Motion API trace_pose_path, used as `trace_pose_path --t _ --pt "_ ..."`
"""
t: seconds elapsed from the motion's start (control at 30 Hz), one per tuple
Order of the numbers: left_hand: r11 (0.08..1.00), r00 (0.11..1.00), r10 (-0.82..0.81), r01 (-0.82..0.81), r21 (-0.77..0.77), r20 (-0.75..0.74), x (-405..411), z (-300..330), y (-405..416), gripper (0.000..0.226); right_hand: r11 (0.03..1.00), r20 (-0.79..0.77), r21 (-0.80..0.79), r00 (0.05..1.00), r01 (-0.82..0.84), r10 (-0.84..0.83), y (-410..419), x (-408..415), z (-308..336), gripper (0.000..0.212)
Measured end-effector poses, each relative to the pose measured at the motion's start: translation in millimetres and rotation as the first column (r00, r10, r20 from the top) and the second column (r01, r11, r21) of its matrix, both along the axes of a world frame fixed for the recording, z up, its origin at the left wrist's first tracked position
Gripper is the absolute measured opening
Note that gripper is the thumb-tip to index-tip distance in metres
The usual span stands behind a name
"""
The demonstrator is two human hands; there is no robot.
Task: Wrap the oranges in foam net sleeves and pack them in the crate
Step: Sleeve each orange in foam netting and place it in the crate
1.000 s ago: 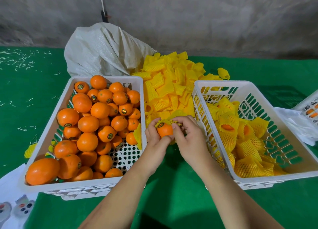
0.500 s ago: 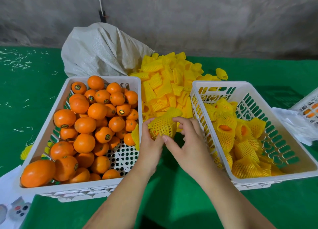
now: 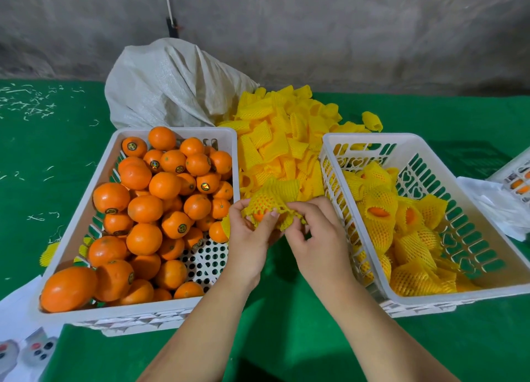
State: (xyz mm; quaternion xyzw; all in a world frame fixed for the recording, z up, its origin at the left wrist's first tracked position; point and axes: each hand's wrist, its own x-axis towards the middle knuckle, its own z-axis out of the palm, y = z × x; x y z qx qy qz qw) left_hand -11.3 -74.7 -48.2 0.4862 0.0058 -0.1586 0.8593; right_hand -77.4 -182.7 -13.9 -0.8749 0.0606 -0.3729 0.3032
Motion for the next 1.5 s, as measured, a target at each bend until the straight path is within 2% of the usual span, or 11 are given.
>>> trace_pose_path --t 0.17,0.33,0.5,0.6,0.9,1.0,1.13,1.2,1.33,1.4,1.5 --pt "0.975 0.989 0.028 -0.058 0.215 0.142 -1 -6 -5 0.042 0.993 -0.019 0.072 0.996 -0.091 0.092 22 -6 -8 0.029" --pt "0.978 0.976 -0.208 0.208 0.007 0.067 0 -3 8 0.033 0.979 -0.11 0.2 0.992 -0.036 0.059 7 -2 -14 0.048" --pt "0.995 0.984 -0.079 0.069 0.071 0.158 -2 -5 6 0.02 0.955 -0.213 0.296 0.974 -0.015 0.081 -9 8 -12 0.08" --pt "0.982 0.958 -0.055 0.001 0.191 0.28 -4 -7 7 0.023 0.96 -0.225 0.277 0.969 -0.034 0.099 -17 9 -15 0.076" --pt "0.749 0.63 -0.147 -0.432 0.502 0.762 -23 -20 3 0.008 0.79 -0.101 0.613 0.994 0.022 0.051 -9 5 -31 0.064" --pt "0.767 0.691 -0.172 -0.353 0.536 0.702 -23 -17 1 0.012 0.783 -0.115 0.619 0.993 0.07 0.002 -12 6 -31 0.068" --pt "0.838 0.907 -0.236 0.008 0.546 0.349 -37 -29 -13 0.028 0.831 -0.121 0.528 0.984 0.173 -0.127 -55 19 -19 0.071" --pt "0.607 0.921 -0.363 0.121 0.785 0.139 -42 -56 -16 0.05 0.847 -0.169 0.45 0.958 0.284 -0.231 -92 34 -11 0.073" --pt "-0.151 0.804 -0.505 0.275 0.95 -0.313 -32 -103 -8 0.094 0.933 -0.497 0.179 0.847 0.313 -0.189 -148 56 -22 0.089" --pt "-0.278 0.777 -0.506 0.263 0.924 -0.374 -30 -112 -11 0.097 0.959 -0.669 -0.008 0.711 0.283 -0.216 -155 57 -41 0.1" --pt "-0.203 0.858 -0.44 0.192 0.96 -0.265 -22 -122 -21 0.106 0.925 -0.684 -0.197 0.63 0.326 -0.368 -156 57 -56 0.104"
